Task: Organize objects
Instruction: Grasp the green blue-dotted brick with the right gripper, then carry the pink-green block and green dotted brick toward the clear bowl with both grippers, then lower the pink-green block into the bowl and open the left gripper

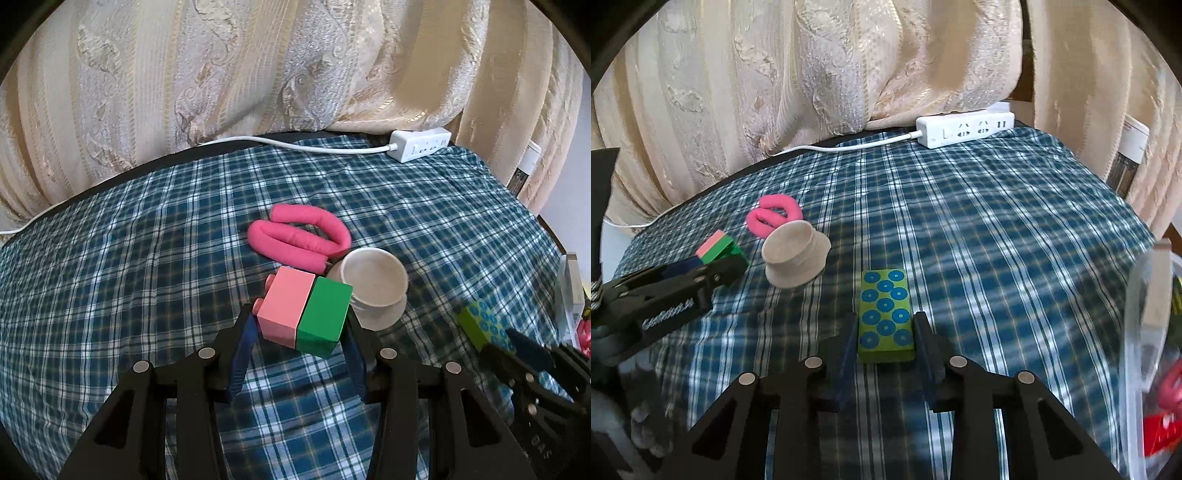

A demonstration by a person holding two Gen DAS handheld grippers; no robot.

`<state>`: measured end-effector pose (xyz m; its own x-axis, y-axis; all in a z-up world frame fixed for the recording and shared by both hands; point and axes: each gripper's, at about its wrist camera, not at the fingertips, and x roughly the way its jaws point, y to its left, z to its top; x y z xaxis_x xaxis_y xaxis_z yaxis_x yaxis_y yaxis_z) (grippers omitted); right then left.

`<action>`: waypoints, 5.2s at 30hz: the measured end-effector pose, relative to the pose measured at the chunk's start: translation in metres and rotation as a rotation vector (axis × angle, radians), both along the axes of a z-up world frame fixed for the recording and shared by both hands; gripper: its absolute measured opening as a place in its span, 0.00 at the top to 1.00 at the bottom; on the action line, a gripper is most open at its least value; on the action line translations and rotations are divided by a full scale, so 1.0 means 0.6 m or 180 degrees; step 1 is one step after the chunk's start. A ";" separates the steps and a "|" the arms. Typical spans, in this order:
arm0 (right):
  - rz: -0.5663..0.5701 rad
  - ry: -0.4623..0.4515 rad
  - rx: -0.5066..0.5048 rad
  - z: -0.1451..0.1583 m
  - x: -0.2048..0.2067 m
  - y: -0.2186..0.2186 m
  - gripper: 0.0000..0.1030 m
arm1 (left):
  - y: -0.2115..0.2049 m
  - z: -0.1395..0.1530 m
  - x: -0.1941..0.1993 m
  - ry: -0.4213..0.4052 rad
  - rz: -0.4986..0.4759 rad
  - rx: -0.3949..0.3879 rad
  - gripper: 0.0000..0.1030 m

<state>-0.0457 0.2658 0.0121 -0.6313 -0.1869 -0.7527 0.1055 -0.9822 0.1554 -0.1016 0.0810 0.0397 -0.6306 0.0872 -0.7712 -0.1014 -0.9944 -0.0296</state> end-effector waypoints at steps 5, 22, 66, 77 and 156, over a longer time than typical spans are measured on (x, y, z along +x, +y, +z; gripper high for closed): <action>0.0009 0.0036 -0.0054 0.010 0.031 0.002 0.70 | 0.014 0.005 0.008 0.0026 -0.0083 -0.0004 0.55; -0.0038 0.0006 -0.0085 0.015 0.087 0.019 0.70 | 0.034 0.025 0.032 0.0121 -0.0223 0.0017 0.55; -0.0109 0.0114 -0.0182 0.042 0.130 0.039 0.69 | 0.066 0.059 0.071 0.0303 -0.0427 0.0036 0.55; -0.0322 0.0319 -0.0220 0.077 0.185 0.094 0.69 | 0.090 0.064 0.099 0.0355 -0.0580 0.0001 0.55; -0.1600 0.0523 -0.0446 0.044 0.219 0.477 0.68 | 0.503 0.050 0.191 -0.0066 -0.2047 0.0105 0.50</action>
